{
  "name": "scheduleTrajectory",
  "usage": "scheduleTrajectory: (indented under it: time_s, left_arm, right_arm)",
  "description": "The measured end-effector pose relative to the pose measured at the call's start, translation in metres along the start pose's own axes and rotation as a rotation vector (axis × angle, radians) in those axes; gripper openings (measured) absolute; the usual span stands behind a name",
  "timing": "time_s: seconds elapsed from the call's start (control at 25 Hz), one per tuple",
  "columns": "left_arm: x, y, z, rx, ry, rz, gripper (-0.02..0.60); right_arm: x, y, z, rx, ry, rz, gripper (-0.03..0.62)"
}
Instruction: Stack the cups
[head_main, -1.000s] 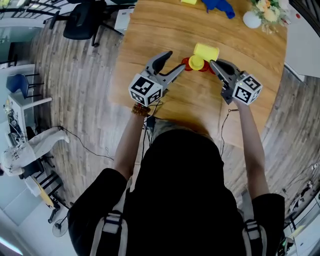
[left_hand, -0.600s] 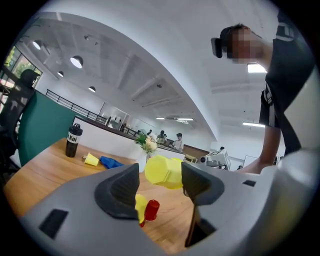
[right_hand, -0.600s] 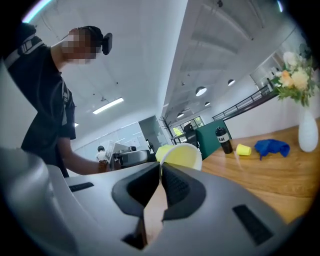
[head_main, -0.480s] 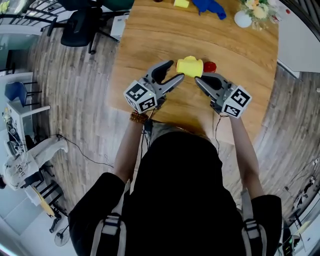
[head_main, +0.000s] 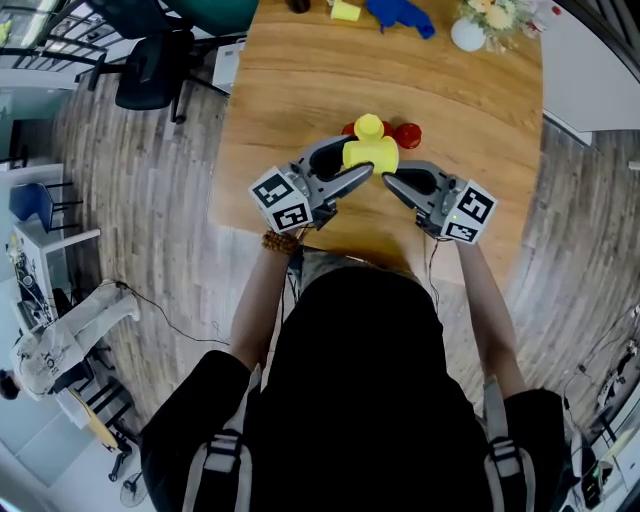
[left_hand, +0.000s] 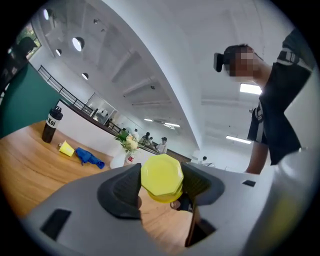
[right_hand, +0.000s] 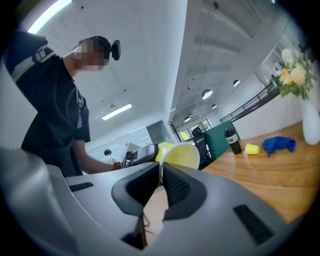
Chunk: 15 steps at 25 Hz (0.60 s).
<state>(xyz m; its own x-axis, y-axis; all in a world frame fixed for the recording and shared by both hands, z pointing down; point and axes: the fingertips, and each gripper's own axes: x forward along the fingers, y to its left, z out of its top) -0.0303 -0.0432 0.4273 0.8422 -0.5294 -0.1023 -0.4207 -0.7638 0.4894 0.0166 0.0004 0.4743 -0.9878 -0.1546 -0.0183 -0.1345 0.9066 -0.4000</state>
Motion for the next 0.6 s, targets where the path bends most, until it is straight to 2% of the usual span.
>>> scheduleTrajectory:
  time_s: [0.04,0.12,0.16,0.2,0.28,0.4,0.6]
  left_arm:
    - [0.001,0.002,-0.003,0.022,0.014,0.018,0.27]
    - [0.002,0.008,-0.01,0.077,0.056,0.066,0.269]
    - [0.003,0.011,-0.015,0.114,0.091,0.093,0.27]
    - [0.005,0.014,-0.021,0.158,0.137,0.117,0.268]
    - [0.007,0.017,-0.036,0.251,0.244,0.146,0.27]
    - [0.01,0.014,-0.056,0.321,0.347,0.141,0.27]
    - [0.021,0.006,-0.068,0.316,0.379,0.112,0.27]
  right_arm:
    - [-0.001,-0.005,-0.003,-0.043,0.028,-0.043,0.042]
    - [-0.005,-0.019,-0.011,-0.185,0.136,-0.156,0.138]
    - [-0.007,-0.026,-0.014,-0.275,0.208,-0.213,0.207]
    - [-0.008,-0.032,-0.016,-0.37,0.281,-0.262,0.246]
    - [-0.01,-0.038,-0.02,-0.526,0.404,-0.318,0.295]
    - [-0.004,-0.036,-0.025,-0.628,0.486,-0.312,0.345]
    - [0.009,-0.031,-0.043,-0.708,0.542,-0.257,0.345]
